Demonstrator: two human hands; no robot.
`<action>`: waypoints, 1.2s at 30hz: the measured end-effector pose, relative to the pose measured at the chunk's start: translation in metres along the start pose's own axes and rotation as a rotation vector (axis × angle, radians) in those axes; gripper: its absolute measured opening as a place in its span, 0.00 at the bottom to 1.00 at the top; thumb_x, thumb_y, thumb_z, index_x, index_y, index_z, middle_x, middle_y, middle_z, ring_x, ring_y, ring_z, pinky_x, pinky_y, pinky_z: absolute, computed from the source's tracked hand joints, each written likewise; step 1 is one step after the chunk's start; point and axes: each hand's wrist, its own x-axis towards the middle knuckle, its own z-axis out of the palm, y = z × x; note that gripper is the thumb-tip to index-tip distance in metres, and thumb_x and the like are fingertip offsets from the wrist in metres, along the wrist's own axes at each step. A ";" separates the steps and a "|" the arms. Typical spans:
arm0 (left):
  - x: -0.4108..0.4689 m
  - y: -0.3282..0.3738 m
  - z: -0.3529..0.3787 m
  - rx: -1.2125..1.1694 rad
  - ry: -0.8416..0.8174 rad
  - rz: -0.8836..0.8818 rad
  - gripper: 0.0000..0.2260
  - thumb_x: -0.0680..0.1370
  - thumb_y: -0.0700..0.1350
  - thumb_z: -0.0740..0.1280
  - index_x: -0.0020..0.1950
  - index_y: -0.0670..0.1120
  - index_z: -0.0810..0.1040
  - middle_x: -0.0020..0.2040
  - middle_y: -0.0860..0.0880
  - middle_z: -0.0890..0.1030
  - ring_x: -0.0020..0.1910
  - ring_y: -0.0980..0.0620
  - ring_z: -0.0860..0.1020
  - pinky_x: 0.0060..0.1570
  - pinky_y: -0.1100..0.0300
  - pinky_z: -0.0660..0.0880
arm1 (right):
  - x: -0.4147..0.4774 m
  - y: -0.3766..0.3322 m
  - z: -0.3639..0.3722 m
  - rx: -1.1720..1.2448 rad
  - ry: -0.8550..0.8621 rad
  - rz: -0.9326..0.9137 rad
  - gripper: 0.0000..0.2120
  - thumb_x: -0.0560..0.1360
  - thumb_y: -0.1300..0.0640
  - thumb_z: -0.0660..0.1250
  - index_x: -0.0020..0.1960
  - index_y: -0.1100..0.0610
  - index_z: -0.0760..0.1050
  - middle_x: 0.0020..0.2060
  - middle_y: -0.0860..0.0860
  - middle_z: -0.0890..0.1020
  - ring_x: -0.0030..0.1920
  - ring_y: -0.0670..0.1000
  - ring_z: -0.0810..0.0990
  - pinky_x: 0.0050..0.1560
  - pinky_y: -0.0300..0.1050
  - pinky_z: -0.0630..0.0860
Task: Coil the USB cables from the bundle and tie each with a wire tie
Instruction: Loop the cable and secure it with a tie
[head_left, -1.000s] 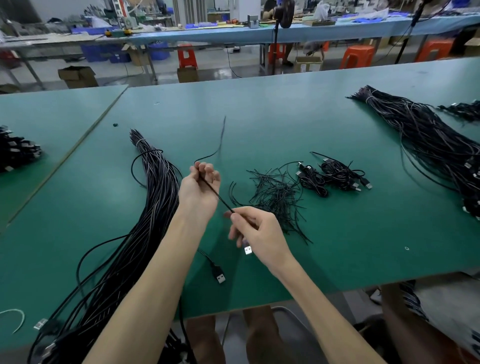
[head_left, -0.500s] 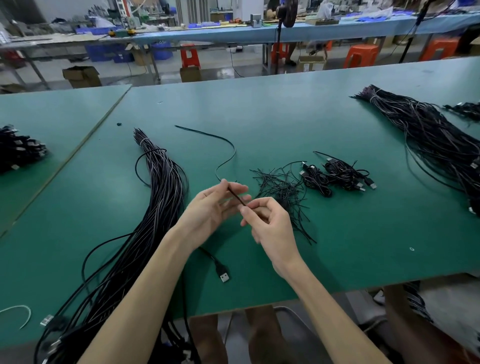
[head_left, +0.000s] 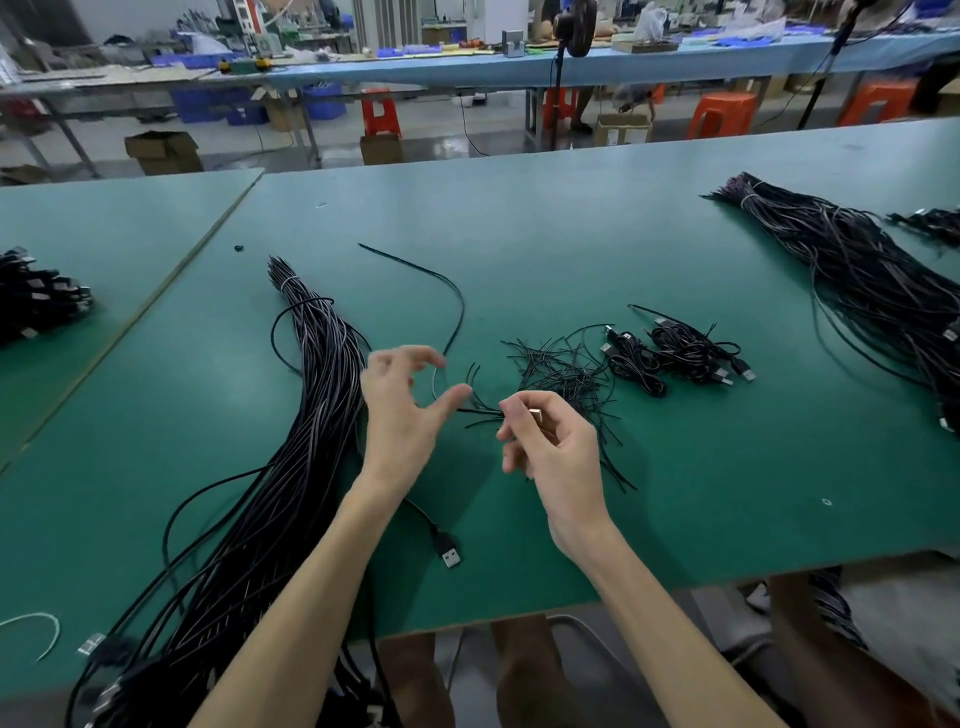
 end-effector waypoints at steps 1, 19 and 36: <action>-0.001 0.002 0.000 0.065 -0.058 0.144 0.11 0.74 0.48 0.78 0.54 0.51 0.81 0.56 0.53 0.75 0.58 0.56 0.72 0.61 0.64 0.69 | 0.000 -0.001 0.000 0.012 0.006 -0.002 0.08 0.79 0.48 0.72 0.49 0.53 0.82 0.36 0.53 0.82 0.30 0.50 0.76 0.31 0.35 0.70; -0.006 0.020 -0.005 -0.867 -0.663 -0.284 0.20 0.82 0.62 0.64 0.40 0.47 0.75 0.35 0.47 0.56 0.30 0.51 0.59 0.33 0.64 0.66 | -0.001 -0.002 0.000 -0.177 -0.144 -0.002 0.19 0.76 0.39 0.71 0.63 0.46 0.81 0.58 0.44 0.83 0.59 0.42 0.81 0.58 0.41 0.77; 0.005 0.019 -0.012 -1.457 -0.536 -0.465 0.19 0.87 0.55 0.55 0.45 0.45 0.74 0.31 0.55 0.63 0.25 0.58 0.61 0.27 0.64 0.65 | -0.004 -0.004 0.005 -0.438 -0.325 -0.049 0.09 0.81 0.50 0.70 0.45 0.52 0.85 0.36 0.47 0.83 0.46 0.49 0.79 0.55 0.51 0.76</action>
